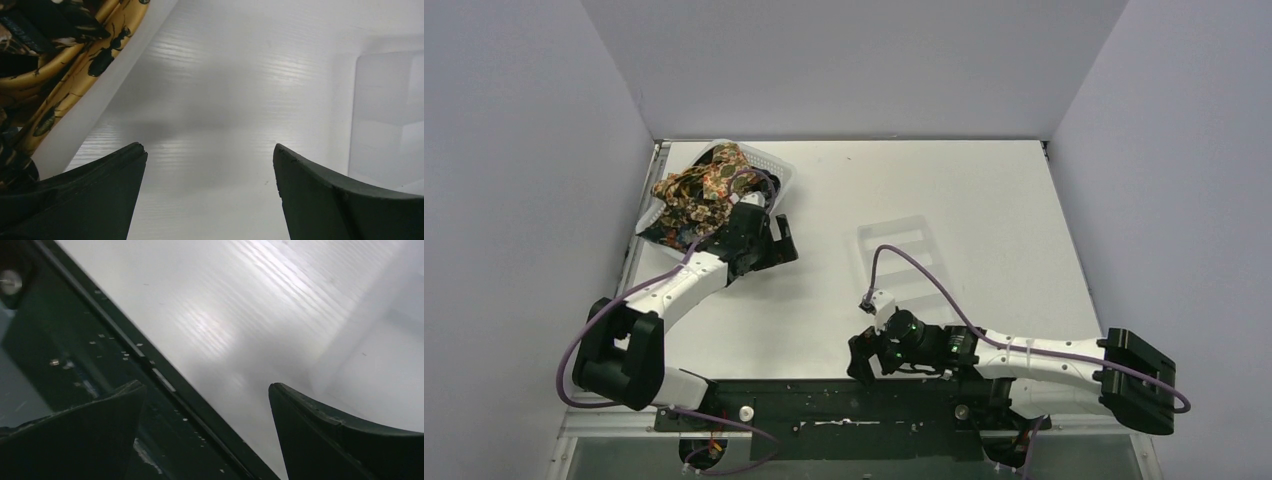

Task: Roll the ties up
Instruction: Move the storage box to the corner of the board.

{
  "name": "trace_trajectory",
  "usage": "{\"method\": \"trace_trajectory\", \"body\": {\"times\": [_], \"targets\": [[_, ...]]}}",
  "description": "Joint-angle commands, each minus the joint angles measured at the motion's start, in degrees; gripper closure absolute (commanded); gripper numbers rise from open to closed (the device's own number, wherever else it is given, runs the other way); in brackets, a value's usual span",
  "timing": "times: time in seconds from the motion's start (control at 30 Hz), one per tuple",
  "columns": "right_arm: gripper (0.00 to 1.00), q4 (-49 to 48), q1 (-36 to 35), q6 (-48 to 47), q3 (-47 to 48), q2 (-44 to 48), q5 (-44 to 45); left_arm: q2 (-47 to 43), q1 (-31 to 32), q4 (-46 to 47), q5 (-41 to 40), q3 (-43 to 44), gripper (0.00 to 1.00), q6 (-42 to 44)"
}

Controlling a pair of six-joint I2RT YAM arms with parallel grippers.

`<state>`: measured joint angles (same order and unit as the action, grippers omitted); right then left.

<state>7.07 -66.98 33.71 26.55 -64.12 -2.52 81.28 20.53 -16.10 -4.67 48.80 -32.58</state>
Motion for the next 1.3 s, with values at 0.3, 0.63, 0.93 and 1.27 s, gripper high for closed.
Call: {"method": "trace_trajectory", "body": {"times": [0.3, 0.63, 0.93, 1.27], "targets": [[0.00, 4.37, 27.31, -5.48, 3.94, -4.17, 7.98, -5.99, 1.59, 7.72, 13.95, -2.47, 0.03, 2.23], [0.00, 8.95, 51.57, -11.89, 19.17, -20.06, 9.56, -11.34, 6.98, 8.01, 14.53, -7.22, 0.03, -0.31], [0.00, 7.87, 60.08, -10.60, 24.93, -15.88, -10.63, -16.98, 7.85, 5.12, 12.00, -9.05, 0.03, -1.59], [0.00, -6.54, 31.51, -0.57, 23.60, -15.74, -13.13, -26.24, 7.86, -2.97, 0.05, -8.69, 0.03, -2.55]]}}
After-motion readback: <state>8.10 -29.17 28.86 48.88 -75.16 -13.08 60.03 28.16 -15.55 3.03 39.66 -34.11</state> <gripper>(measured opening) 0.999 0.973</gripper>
